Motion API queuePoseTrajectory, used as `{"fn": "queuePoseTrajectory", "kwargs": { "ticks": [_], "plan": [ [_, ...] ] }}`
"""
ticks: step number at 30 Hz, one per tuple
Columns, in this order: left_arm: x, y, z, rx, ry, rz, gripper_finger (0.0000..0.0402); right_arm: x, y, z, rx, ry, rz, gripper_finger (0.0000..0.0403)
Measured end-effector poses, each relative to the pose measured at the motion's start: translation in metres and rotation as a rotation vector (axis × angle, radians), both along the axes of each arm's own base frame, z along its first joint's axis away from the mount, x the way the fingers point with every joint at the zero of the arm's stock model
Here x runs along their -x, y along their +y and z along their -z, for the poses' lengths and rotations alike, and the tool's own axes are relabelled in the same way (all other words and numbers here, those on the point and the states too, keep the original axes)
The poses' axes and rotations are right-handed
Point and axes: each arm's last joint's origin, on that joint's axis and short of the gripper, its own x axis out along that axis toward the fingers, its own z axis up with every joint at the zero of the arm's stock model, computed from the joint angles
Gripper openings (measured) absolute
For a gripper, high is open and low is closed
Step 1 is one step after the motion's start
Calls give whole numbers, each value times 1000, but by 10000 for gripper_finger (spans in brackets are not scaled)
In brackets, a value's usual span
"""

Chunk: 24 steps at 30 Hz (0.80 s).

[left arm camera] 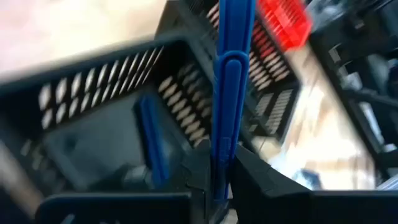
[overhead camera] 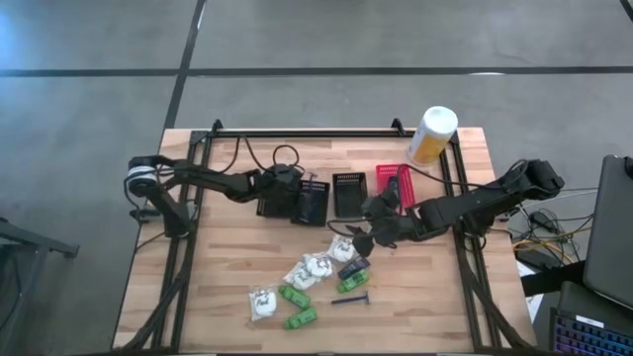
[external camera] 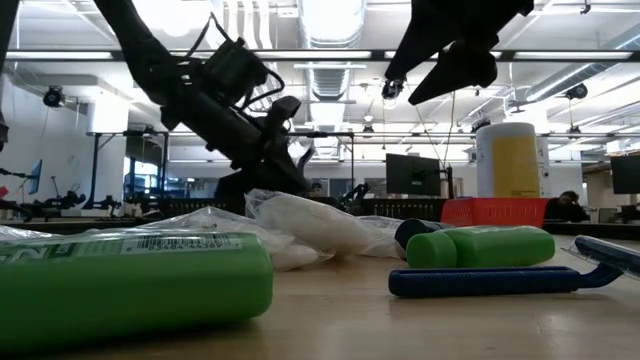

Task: Pick & Place Travel size toiletries
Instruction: Put the right blue razor into the middle black bin

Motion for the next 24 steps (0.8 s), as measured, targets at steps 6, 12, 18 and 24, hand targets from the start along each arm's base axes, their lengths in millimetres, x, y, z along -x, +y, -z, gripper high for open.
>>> {"fn": "queuePoseTrajectory", "kwargs": {
  "ticks": [6, 12, 18, 24],
  "plan": [
    [3, 2, -14, 8, 65, 13, 41, 0, 0, 0, 5, 3, -3, 317],
    [-8, 8, -54, -70, 206, 38, 41, 0, 0, 0, 13, 7, -10, 298],
    [-13, 7, -64, -96, 293, 30, 41, 0, 0, 0, 21, 15, -16, 281],
    [-11, 1, -48, -43, 353, 31, 41, 8, -5, -2, 118, 43, 49, 264]
  ]
}}
